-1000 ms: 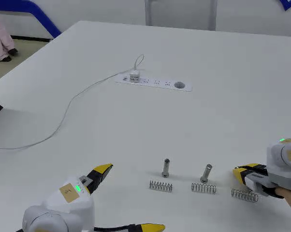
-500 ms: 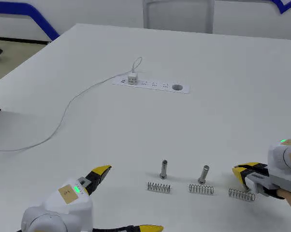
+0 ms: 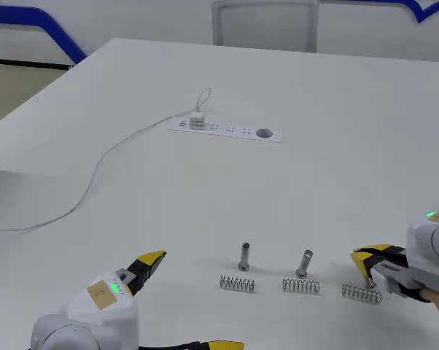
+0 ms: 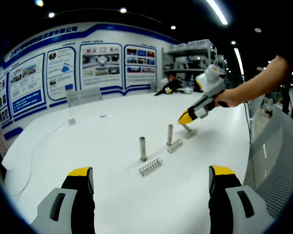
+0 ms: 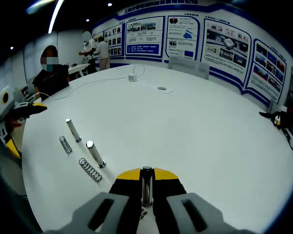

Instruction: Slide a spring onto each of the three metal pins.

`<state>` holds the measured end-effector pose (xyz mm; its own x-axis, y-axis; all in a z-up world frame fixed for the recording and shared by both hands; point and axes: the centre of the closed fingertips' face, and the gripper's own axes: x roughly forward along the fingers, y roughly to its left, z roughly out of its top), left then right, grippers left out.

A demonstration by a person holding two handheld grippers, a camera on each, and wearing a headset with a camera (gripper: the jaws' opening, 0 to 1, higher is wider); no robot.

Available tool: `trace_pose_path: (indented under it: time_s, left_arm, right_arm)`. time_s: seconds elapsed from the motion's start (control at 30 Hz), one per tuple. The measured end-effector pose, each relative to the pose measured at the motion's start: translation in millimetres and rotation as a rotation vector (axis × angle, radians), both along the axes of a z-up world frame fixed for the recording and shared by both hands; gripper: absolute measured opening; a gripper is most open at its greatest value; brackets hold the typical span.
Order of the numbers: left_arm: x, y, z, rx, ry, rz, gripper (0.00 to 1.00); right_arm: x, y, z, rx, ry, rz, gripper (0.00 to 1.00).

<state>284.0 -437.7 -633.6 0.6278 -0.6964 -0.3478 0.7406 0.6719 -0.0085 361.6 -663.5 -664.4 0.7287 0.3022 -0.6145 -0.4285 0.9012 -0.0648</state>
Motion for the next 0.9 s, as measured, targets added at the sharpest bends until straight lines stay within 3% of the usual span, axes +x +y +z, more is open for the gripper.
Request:
trace_pose_path:
  time_s: [0.47,0.9]
  left_arm:
    - [-1.9,-1.8,-1.0,0.006,0.004,-0.012,1.00]
    - [-3.8,-3.8,-2.9,0.016,0.007,-0.023,1.00]
  right_arm:
    - [-4.4,-0.7,6.6,0.016,-0.027,0.005,0.07]
    - [-12.9,-1.4,12.8,0.075,-0.084,0.005,0.07]
